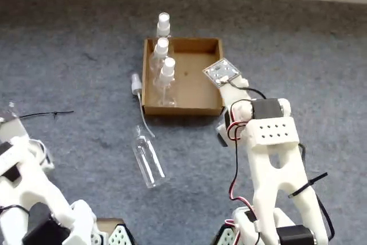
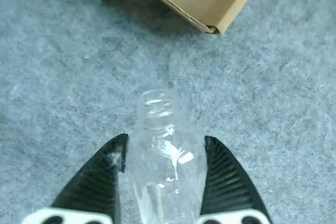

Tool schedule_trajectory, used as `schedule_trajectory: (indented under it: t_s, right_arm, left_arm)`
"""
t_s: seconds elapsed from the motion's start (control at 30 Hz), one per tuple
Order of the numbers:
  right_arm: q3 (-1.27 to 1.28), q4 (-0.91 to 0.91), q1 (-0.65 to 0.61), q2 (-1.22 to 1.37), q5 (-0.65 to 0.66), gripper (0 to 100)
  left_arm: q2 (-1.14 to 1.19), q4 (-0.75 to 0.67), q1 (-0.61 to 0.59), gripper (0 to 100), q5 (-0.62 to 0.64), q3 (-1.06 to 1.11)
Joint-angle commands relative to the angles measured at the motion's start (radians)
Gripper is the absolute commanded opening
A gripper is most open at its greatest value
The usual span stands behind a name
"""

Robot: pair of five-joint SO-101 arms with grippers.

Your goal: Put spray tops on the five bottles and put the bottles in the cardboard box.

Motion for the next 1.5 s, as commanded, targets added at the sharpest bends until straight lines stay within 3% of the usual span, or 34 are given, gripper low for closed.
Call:
schedule_trajectory:
  t_s: [0.0, 0.27, 0.53, 0.67, 0.83, 0.9, 1.0, 1.13, 1.27, 1.47]
  right_arm:
    - [-0.018, 0.007, -0.035, -0.033, -0.009, 0.5]
    - [-0.021, 0.004, -0.061, -0.111, -0.132, 0.5]
    - [0.044, -0.119, -0.225, -0.398, -0.256, 0.5]
    - [0.090, -0.197, -0.280, -0.397, -0.269, 0.5]
    - [0.157, -0.351, -0.288, -0.387, -0.275, 0.5]
    - [0.180, -0.414, -0.288, -0.401, -0.339, 0.5]
    - [0.220, -0.499, -0.288, -0.446, -0.427, 0.5]
    - [0.329, -0.593, -0.309, -0.524, -0.443, 0.5]
    - [0.464, -0.598, -0.387, -0.627, -0.443, 0.5]
    - [0.645, -0.728, -0.394, -0.906, -0.427, 0.5]
  left_arm:
    - [-0.002, -0.017, 0.147, 8, -0.003, -0.173]
    - [0.001, 0.012, 0.315, 8, -0.003, -0.352]
    - [0.225, 0.292, 0.469, 8, -0.135, -0.679]
    - [0.315, 0.350, 0.498, 8, -0.103, -0.901]
    - [0.228, 0.414, 0.581, 8, -0.031, -1.106]
    - [0.170, 0.427, 0.633, 8, 0.021, -1.158]
    - [0.073, 0.419, 0.716, 8, 0.115, -1.196]
    - [-0.054, 0.404, 0.855, 8, 0.198, -1.202]
    - [-0.147, 0.288, 0.998, 8, 0.249, -1.196]
    - [-0.182, 0.180, 1.138, 8, 0.258, -1.194]
